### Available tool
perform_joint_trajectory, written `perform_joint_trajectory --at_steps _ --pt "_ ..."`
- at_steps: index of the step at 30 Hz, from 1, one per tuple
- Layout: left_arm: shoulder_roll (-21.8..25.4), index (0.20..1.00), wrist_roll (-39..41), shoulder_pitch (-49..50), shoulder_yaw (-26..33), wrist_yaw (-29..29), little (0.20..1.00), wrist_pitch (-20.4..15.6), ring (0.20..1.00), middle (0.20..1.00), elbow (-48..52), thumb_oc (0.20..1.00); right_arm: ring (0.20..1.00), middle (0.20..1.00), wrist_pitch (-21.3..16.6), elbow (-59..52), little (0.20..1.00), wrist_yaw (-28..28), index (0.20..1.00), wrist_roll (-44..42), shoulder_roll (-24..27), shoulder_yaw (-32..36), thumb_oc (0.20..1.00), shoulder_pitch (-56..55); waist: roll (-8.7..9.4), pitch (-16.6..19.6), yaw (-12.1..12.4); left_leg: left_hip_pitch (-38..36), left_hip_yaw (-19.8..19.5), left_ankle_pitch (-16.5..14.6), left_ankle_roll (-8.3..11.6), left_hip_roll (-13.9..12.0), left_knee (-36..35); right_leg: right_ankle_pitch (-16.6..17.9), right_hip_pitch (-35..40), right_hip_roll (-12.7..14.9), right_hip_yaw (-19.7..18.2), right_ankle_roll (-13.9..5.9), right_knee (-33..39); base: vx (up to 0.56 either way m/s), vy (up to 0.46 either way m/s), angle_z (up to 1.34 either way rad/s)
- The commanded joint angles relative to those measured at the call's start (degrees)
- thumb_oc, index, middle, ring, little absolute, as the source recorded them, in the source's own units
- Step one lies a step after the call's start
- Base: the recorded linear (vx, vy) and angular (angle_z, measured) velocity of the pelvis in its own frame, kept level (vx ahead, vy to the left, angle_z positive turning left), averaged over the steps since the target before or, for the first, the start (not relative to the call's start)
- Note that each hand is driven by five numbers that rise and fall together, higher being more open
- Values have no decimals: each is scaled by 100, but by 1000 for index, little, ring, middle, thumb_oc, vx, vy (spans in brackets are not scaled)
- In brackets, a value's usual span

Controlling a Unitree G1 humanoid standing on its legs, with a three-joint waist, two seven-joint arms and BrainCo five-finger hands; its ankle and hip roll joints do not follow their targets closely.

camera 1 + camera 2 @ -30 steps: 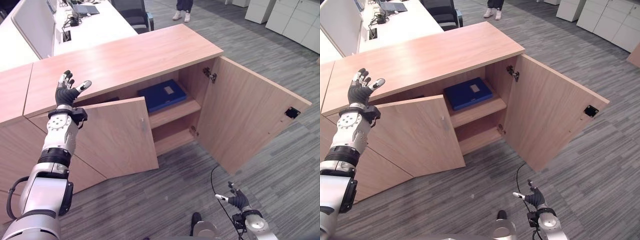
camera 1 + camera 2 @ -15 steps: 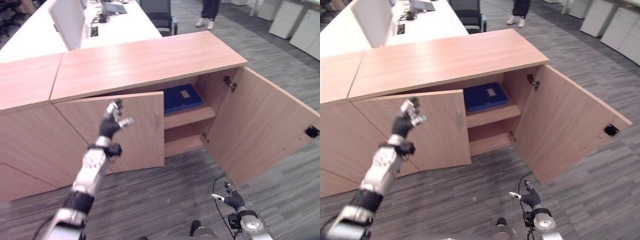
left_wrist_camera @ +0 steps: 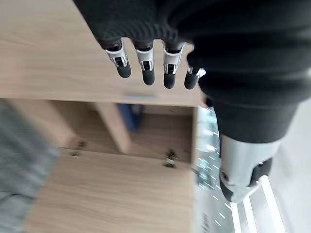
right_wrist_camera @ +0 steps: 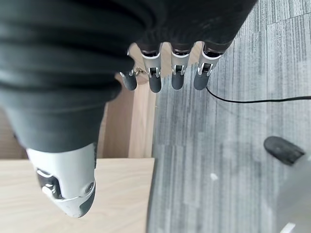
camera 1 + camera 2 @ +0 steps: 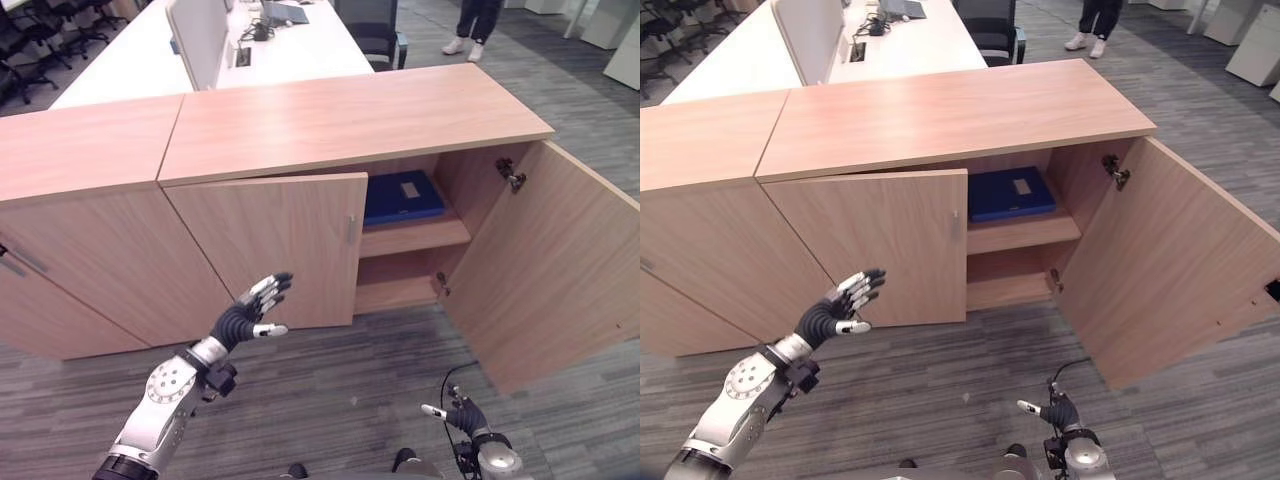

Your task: Put the empty folder in the office cabinet

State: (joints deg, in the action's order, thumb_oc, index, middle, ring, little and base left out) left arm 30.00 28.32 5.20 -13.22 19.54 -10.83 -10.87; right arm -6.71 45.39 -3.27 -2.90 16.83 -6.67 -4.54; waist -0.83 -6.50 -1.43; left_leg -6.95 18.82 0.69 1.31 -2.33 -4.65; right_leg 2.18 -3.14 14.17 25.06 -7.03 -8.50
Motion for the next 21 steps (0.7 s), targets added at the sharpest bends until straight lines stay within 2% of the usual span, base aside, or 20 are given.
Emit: perform_joint_trajectory --at_steps 1,4,5,7,8,10,12,14,15,16,17,18,19,20,21 --pt "-294 1000 -408 -45 191 -634 1000 -118 1000 1000 -171 1000 1000 1000 -87 -82 1000 -92 1000 -275 -70 12 1000 310 45 -100 -1 -40 -155 -253 -57 -17 -35 614 -88 261 -146 -769 -499 33 -64 0" --pt "-572 1000 -623 92 224 -925 1000 1 1000 1000 -675 1000 1000 1000 -53 -38 1000 -209 1000 -306 -55 -18 1000 471 5 -82 96 -62 52 -224 -6 -95 -35 532 32 414 426 -616 -165 33 -108 -25" --pt "-651 1000 -672 37 195 -967 1000 12 1000 1000 -852 1000 1000 1000 -61 23 1000 -239 1000 -351 -54 -11 1000 501 -17 -85 87 -82 68 -245 25 -135 -34 501 10 394 427 -609 -148 49 -154 -44" --pt "-721 1000 -742 -12 175 -1034 1000 32 1000 1000 -996 1000 1000 1000 -52 74 1000 -256 1000 -402 -63 -1 1000 518 -23 -79 57 -91 68 -248 45 -162 -34 465 -18 360 359 -588 -84 57 -129 -11" --pt "-854 1000 -768 -17 176 -1119 1000 16 1000 1000 -1209 1000 1000 1000 -41 12 1000 -287 1000 -430 -22 -7 1000 462 -34 -56 -16 -128 65 -255 93 -210 -21 397 -2 260 163 -530 133 82 -160 -4" --pt "-907 1000 -763 15 179 -1159 1000 20 1000 1000 -1338 1000 1000 1000 -49 -4 1000 -284 1000 -413 22 -25 1000 432 -54 -27 -31 -161 119 -247 125 -234 -5 390 85 198 159 -508 291 92 -167 -13" --pt "-985 1000 -805 101 133 -1185 1000 64 1000 1000 -1510 1000 1000 1000 -67 12 1000 -291 1000 -416 105 -54 1000 420 -116 24 -104 -251 244 -211 241 -360 92 287 243 9 42 -408 552 113 -212 -34" --pt "-1034 1000 -790 130 168 -1215 1000 88 1000 1000 -1648 1000 1000 1000 -84 -65 1000 -296 1000 -420 169 -72 1000 434 -159 13 -153 -209 327 -265 361 -548 476 195 329 -148 -63 -320 727 91 -222 -63" --pt "-1068 1000 -794 129 163 -1253 1000 98 1000 1000 -1742 1000 1000 1000 -105 16 1000 -309 1000 -443 215 -108 1000 482 -187 -20 -180 -72 404 -177 490 -784 1072 32 499 -329 -154 -165 914 97 -243 -88" --pt "-1086 1000 -777 122 171 -1274 1000 104 1000 1000 -1767 1000 1000 1000 -115 18 1000 -327 1000 -447 248 -135 1000 508 -207 -82 -169 99 377 74 576 -963 1540 -28 608 -433 -211 -76 1003 150 -319 -84" --pt "-1116 1000 -725 80 186 -1311 1000 97 1000 1000 -1876 1000 1000 1000 -115 6 1000 -344 1000 -462 312 -162 1000 580 -170 -180 -135 412 176 467 696 -1203 2341 -94 742 -573 -311 90 1119 120 -229 -113" --pt "-1145 1000 -662 51 214 -1363 1000 79 1000 1000 -1944 1000 1000 1000 -107 -57 1000 -347 1000 -479 352 -179 1000 578 -118 -234 -119 608 -12 676 717 -1257 2708 -129 788 -601 -369 157 1163 160 -208 -125" --pt "-1207 1000 -591 37 222 -1419 1000 68 1000 1000 -1966 1000 1000 1000 -86 -72 1000 -362 1000 -516 368 -182 1000 569 -56 -307 -98 793 -176 627 674 -1273 2853 -202 889 -625 -477 148 1234 86 -79 -137" --pt "-1206 1000 -591 33 225 -1419 1000 68 1000 1000 -1968 1000 1000 1000 -85 -73 1000 -362 1000 -517 366 -182 1000 573 -35 -284 -99 809 -161 665 656 -1242 2812 -181 855 -598 -479 145 1238 153 23 -117" --pt "-1288 1000 -520 -17 198 -1477 1000 53 1000 1000 -2013 1000 1000 1000 -81 16 1000 -372 1000 -528 403 -207 1000 598 -5 -313 -20 1041 -425 461 575 -1083 2461 -231 913 -566 -634 48 1292 265 181 -97"
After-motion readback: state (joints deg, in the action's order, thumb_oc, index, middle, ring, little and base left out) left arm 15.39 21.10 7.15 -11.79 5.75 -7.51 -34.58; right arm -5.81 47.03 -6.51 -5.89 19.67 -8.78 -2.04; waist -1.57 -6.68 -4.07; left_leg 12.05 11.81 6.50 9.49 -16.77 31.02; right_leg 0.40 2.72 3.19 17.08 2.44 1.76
